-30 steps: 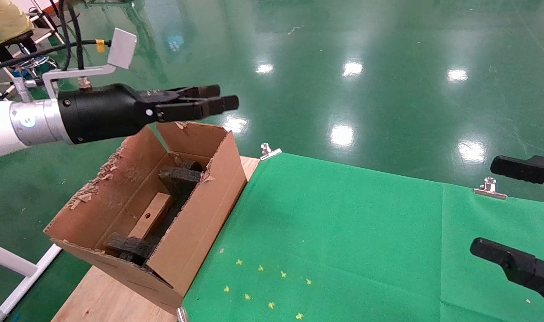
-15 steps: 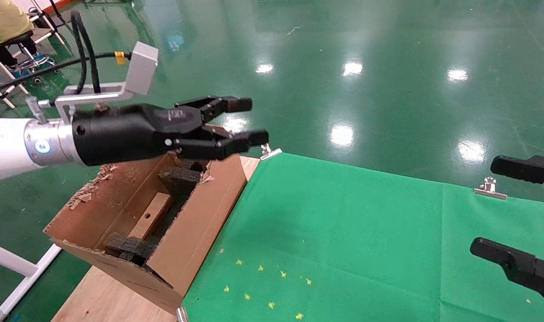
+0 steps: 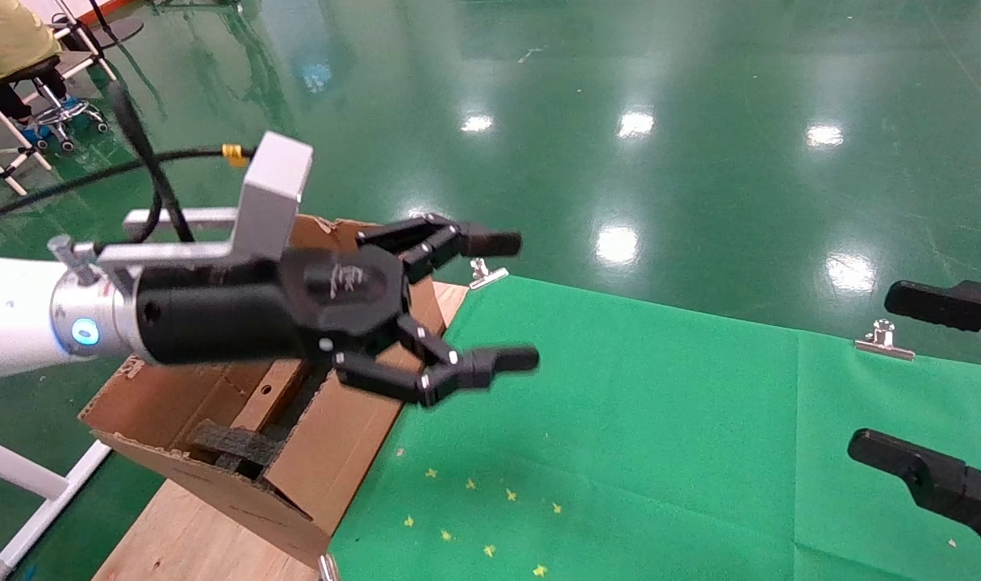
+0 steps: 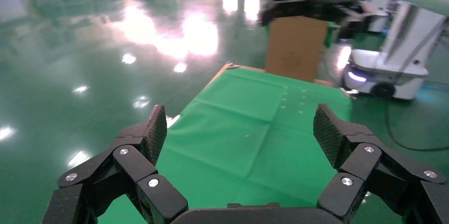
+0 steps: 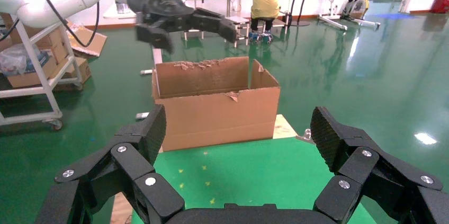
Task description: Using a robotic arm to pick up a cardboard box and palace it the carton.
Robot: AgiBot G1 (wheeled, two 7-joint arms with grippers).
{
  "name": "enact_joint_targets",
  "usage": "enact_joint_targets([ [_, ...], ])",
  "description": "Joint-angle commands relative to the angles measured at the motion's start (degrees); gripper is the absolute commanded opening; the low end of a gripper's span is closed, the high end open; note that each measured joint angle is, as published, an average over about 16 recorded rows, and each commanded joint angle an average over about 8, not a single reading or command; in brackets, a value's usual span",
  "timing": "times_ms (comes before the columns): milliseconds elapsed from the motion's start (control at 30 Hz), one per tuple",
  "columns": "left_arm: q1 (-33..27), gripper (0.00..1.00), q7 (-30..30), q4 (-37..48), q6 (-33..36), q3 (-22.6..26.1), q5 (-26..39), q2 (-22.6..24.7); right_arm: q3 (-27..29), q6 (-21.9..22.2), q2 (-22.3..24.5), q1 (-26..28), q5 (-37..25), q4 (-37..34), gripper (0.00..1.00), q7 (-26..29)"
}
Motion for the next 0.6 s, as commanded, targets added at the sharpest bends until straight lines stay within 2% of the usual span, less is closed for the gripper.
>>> enact_joint_targets([
  [33, 1.3, 1.0, 0.8, -2.0, 0.1, -0.4, -0.9, 0.0, 0.0, 0.0, 0.0, 0.0, 0.0, 0.0, 1.0, 0.0],
  [333, 6.4, 1.0, 3.9, -9.6, 0.4, -2.1, -4.3, -0.2, 0.0, 0.0, 0.0, 0.0, 0.0, 0.0, 1.0, 0.0],
  [600, 7.1, 1.0, 4.1, -10.5, 0.5, -2.4, -4.9, -0.3, 0.0, 0.0, 0.0, 0.0, 0.0, 0.0, 1.0, 0.0],
])
